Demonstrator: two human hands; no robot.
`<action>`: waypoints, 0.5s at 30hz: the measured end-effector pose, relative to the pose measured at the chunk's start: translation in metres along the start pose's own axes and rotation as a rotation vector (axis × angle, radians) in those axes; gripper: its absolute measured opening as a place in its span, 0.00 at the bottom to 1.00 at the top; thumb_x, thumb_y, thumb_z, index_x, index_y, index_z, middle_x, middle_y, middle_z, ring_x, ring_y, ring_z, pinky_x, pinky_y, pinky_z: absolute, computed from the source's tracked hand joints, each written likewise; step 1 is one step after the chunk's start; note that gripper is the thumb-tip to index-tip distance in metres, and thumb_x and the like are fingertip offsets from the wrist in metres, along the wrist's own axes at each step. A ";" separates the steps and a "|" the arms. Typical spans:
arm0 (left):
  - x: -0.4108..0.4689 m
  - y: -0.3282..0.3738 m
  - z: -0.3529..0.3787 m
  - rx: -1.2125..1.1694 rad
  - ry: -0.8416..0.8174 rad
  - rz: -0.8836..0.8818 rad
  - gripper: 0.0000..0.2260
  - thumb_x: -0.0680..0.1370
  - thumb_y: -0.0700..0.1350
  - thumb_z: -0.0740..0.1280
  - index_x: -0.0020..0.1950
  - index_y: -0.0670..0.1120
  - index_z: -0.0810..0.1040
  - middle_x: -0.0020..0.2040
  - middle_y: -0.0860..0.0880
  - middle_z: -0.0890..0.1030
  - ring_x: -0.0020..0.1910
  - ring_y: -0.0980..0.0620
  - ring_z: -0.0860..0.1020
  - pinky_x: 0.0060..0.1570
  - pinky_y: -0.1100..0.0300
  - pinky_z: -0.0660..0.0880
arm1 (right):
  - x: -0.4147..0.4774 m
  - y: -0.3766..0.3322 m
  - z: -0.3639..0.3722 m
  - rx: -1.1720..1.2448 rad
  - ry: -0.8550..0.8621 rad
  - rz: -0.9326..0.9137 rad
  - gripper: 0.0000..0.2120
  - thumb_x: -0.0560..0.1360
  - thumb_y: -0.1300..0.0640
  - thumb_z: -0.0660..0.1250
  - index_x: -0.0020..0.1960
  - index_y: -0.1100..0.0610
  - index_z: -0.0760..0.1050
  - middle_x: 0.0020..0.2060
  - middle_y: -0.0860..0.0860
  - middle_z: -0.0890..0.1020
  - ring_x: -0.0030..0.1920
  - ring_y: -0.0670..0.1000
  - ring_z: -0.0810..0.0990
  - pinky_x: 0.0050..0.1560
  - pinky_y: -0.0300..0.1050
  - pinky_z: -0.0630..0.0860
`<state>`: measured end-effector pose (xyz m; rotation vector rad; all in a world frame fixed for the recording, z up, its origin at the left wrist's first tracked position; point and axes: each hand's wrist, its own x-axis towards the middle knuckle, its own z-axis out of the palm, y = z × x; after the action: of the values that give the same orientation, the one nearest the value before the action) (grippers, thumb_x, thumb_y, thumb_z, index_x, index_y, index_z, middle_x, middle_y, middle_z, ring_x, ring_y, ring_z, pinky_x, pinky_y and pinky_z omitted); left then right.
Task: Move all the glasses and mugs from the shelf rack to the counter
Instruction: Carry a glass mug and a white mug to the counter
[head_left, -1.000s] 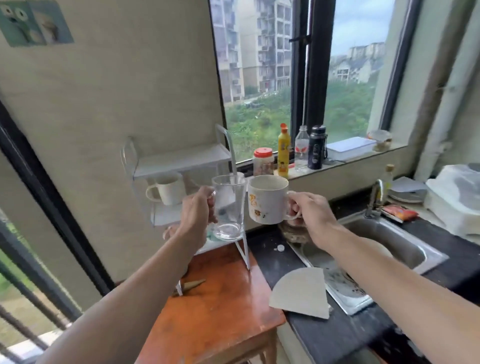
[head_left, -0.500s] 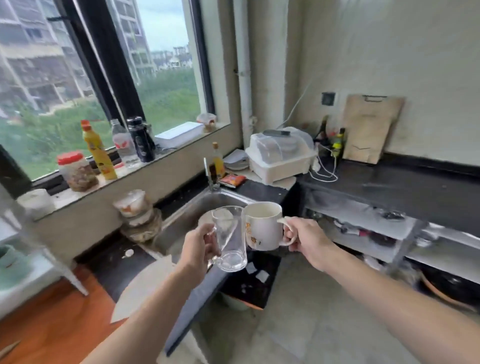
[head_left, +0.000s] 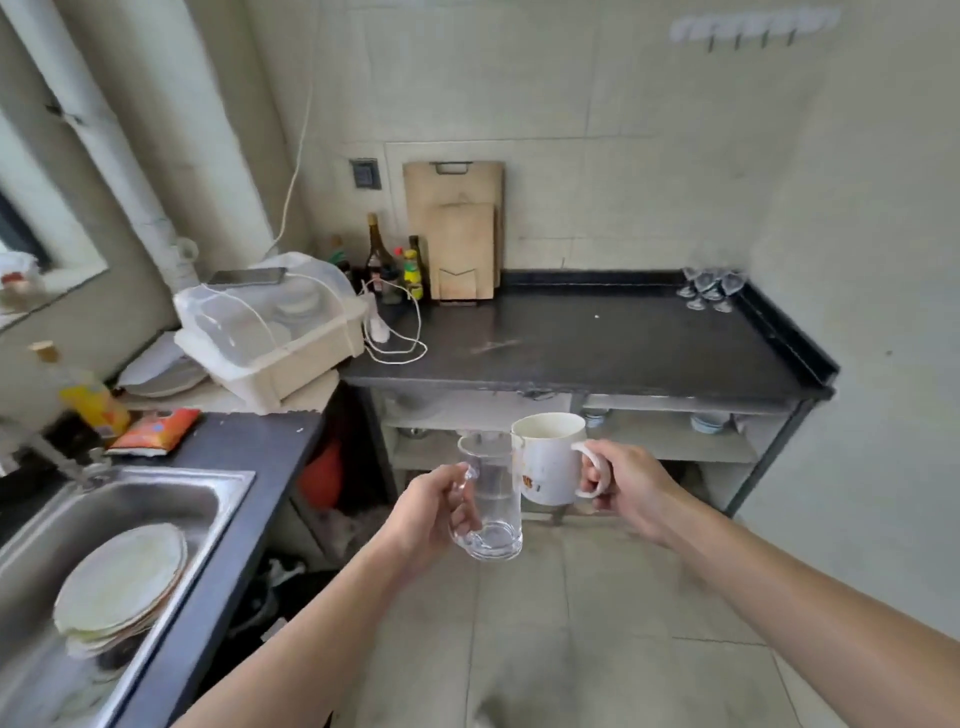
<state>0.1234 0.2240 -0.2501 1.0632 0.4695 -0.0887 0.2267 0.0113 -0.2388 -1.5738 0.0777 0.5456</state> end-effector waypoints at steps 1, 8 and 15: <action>0.024 0.003 0.009 0.008 -0.026 -0.014 0.13 0.77 0.41 0.61 0.32 0.44 0.72 0.25 0.49 0.62 0.27 0.49 0.60 0.22 0.61 0.68 | 0.016 -0.004 -0.011 0.010 0.030 -0.002 0.14 0.77 0.57 0.62 0.33 0.57 0.73 0.25 0.50 0.71 0.28 0.50 0.73 0.30 0.44 0.65; 0.175 0.030 0.077 0.079 -0.159 -0.122 0.12 0.76 0.40 0.61 0.32 0.45 0.70 0.26 0.50 0.63 0.22 0.52 0.61 0.32 0.55 0.60 | 0.107 -0.041 -0.076 0.125 0.192 0.015 0.16 0.78 0.57 0.60 0.32 0.56 0.73 0.25 0.50 0.71 0.28 0.50 0.72 0.30 0.45 0.64; 0.282 0.047 0.155 0.221 -0.243 -0.174 0.09 0.76 0.40 0.61 0.35 0.43 0.69 0.25 0.49 0.64 0.23 0.51 0.60 0.31 0.56 0.61 | 0.171 -0.069 -0.153 0.216 0.312 0.064 0.13 0.79 0.57 0.60 0.36 0.57 0.72 0.27 0.51 0.70 0.30 0.50 0.72 0.31 0.44 0.65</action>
<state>0.4413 0.1574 -0.2658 1.2086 0.3350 -0.4272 0.4474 -0.0810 -0.2443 -1.4364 0.4110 0.3247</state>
